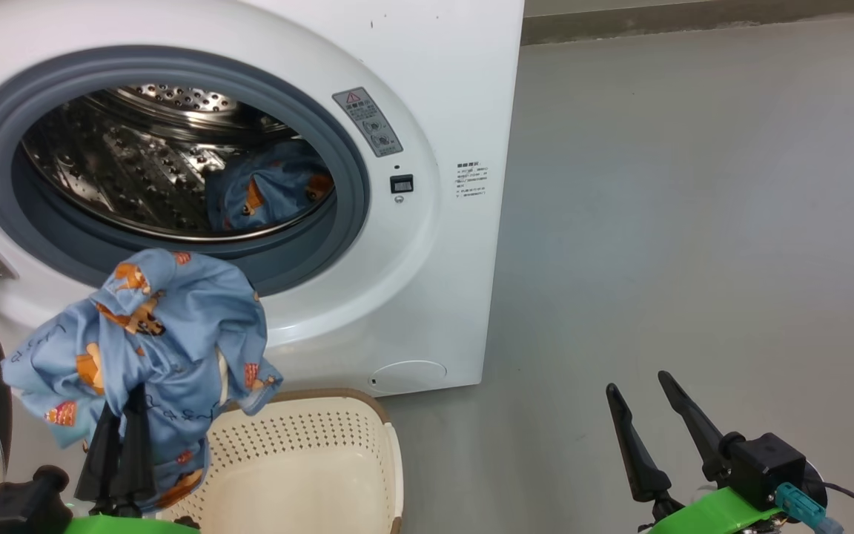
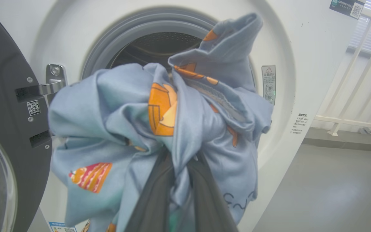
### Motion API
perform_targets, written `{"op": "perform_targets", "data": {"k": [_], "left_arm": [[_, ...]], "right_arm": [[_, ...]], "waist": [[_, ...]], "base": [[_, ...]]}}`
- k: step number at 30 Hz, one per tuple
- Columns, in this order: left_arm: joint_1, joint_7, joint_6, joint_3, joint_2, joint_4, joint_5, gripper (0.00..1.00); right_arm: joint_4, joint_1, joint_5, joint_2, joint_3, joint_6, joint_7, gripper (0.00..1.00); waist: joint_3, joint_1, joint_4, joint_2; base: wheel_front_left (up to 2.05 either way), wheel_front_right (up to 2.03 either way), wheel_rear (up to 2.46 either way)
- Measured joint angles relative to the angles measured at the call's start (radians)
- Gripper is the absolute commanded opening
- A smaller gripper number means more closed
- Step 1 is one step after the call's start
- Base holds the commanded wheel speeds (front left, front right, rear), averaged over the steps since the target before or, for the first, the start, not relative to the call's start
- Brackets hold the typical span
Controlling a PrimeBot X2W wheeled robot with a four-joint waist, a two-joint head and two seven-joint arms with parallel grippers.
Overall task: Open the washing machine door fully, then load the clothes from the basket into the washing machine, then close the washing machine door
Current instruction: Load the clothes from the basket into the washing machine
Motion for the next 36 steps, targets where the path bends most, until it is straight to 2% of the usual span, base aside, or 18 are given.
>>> {"op": "perform_targets", "data": {"k": [20, 26, 36], "left_arm": [[0.010, 0.000, 0.000, 0.003, -0.003, 0.006, 0.006, 0.00], [-0.120, 0.000, 0.000, -0.015, 0.001, 0.034, -0.016, 0.00], [-0.345, -0.007, 0.000, -0.016, 0.075, 0.131, -0.057, 0.00]], "right_arm": [[-0.006, 0.016, -0.006, 0.000, 0.004, 0.000, 0.000, 1.00], [-0.006, 0.007, -0.006, 0.000, 0.023, 0.000, 0.000, 1.00], [-0.024, -0.053, -0.001, 0.000, 0.042, 0.000, 0.000, 1.00]], "waist": [[0.041, 0.0000, -0.006, 0.0000], [0.097, 0.0000, -0.016, 0.0000], [0.207, 0.0000, -0.047, 0.0000]], "base": [[0.00, 0.00, 0.00], [0.00, 0.00, 0.00], [0.00, 0.00, 0.00]]}}
